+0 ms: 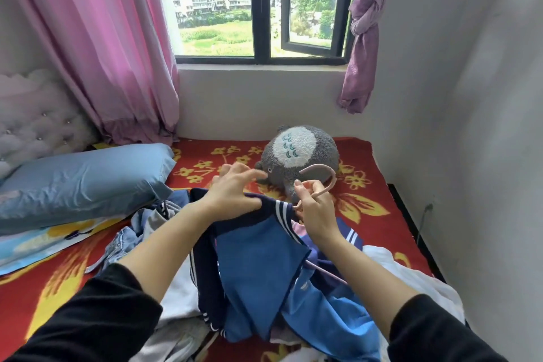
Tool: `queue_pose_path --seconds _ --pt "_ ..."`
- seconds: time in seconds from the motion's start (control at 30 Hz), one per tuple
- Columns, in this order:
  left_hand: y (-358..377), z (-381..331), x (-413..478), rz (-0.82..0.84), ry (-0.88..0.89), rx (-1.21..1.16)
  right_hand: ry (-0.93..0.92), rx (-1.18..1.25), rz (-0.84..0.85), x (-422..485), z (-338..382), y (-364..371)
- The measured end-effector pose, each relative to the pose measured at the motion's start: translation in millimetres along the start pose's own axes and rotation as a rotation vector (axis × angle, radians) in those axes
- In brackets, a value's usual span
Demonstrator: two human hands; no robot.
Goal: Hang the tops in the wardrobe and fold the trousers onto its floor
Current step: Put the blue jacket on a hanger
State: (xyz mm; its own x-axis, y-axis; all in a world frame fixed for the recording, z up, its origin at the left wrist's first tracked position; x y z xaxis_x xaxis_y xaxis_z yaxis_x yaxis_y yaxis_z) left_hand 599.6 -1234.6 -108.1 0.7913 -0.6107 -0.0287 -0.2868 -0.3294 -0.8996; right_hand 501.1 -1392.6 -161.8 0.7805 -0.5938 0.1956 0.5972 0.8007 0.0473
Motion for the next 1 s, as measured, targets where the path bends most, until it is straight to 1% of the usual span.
queue_pose_path --seconds 0.03,0.1,0.13,0.2,0.23,0.27,0.3,0.37,0.47,0.53,0.6,0.67,0.7,0.73,0.8,0.87,0.9,0.93,1.0 --pt "5.7 2.4 -1.3 0.038 0.025 0.122 -0.003 0.007 0.028 -3.8 2.4 3.2" --pt "18.7 4.1 -5.2 0.125 0.055 0.185 0.033 0.042 0.151 -11.6 4.9 7.2" --pt "23.7 7.1 -6.0 0.118 0.079 0.187 0.104 0.097 0.262 -15.1 5.8 6.1" --pt "24.1 16.1 -5.5 0.085 0.117 0.239 0.303 0.249 0.505 -18.0 7.2 -3.2" --pt "21.9 20.0 -6.8 0.085 0.140 0.260 0.377 0.248 0.576 -16.9 6.5 -11.1" --pt "20.6 24.3 -6.9 0.094 0.162 0.256 0.415 0.159 0.599 -14.1 3.2 -19.0" --pt "19.9 26.9 -8.1 0.106 0.173 0.242 0.422 0.002 0.590 -11.3 -2.5 -25.6" --pt "19.5 27.7 -10.3 0.098 0.205 0.214 0.359 -0.343 0.613 -10.6 -16.2 -30.3" --pt "17.1 23.3 -11.0 0.077 0.237 0.146 0.261 -0.608 0.736 -21.3 -44.0 -16.2" --pt "13.0 20.6 -12.0 0.112 0.251 0.105 0.171 -0.818 0.712 -26.0 -59.2 -8.0" --pt "4.3 21.5 -15.0 0.140 0.256 0.068 0.134 -1.015 0.606 -24.9 -65.5 -11.7" --pt "-7.7 28.9 -17.8 0.131 0.247 0.063 0.140 -1.105 0.491 -19.5 -69.3 -22.7" --pt "-13.3 34.5 -19.4 0.120 0.233 0.073 0.136 -1.110 0.446 -15.5 -70.7 -28.7" --pt "-17.3 40.7 -20.4 0.107 0.213 0.099 0.135 -1.062 0.394 -10.8 -70.3 -33.8" --pt "-21.2 53.9 -20.9 0.077 0.152 0.182 0.177 -0.813 0.262 -0.2 -68.4 -41.2" --pt "-19.9 66.8 -22.2 0.046 0.063 0.270 0.190 -0.573 0.192 8.2 -63.3 -47.0" --pt "-18.7 73.2 -23.3 0.034 0.018 0.292 0.161 -0.532 0.195 12.1 -60.4 -51.5" --pt "-17.7 80.2 -24.2 0.019 -0.015 0.294 0.111 -0.547 0.236 15.1 -56.4 -56.4" --pt "-16.7 92.1 -24.2 -0.021 -0.062 0.285 -0.007 -0.739 0.412 20.2 -47.5 -67.2"
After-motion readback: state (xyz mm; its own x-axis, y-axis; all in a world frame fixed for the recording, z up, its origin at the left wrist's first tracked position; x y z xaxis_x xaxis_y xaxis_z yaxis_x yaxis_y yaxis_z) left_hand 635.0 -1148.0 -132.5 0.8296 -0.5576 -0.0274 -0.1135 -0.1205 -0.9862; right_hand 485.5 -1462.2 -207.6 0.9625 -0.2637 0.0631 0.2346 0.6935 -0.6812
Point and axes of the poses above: each hand's wrist, its own x-axis towards the middle knuckle, its own y-axis out of the palm, z = x × y, the point moved 1 cm from there along x, towards the middle knuckle, and after that the axes turned 8 degrees about -y, right-handed, at the moved point
